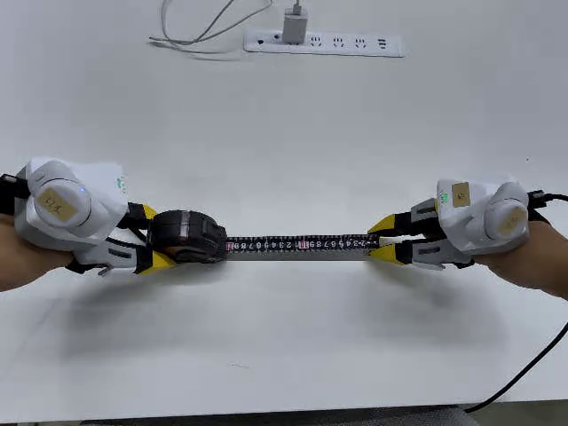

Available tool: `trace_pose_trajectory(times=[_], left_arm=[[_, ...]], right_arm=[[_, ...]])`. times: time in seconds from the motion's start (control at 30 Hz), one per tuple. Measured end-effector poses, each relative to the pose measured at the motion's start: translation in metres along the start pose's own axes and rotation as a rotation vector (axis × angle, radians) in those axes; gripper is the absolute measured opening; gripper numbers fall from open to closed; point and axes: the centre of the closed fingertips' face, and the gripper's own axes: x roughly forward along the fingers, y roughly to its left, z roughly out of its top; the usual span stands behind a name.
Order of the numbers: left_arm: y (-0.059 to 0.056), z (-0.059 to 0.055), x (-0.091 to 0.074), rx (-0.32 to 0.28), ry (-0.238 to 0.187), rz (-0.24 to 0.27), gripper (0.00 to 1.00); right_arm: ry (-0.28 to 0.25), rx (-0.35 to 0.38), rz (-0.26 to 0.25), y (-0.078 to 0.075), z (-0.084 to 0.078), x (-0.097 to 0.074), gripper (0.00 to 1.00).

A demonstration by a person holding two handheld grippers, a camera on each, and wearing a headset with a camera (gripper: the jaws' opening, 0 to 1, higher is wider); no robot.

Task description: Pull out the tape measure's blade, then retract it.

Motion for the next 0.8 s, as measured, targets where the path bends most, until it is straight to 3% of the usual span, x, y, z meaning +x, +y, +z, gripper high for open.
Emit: trace_pose_trajectory(times=[0.8], left_arm=[[0.0,0.0,0.0,0.007,0.006,0.0,0.26]], right_arm=[[0.056,0.019,-0.004,-0.004,-0.025,-0.018,0.08]])
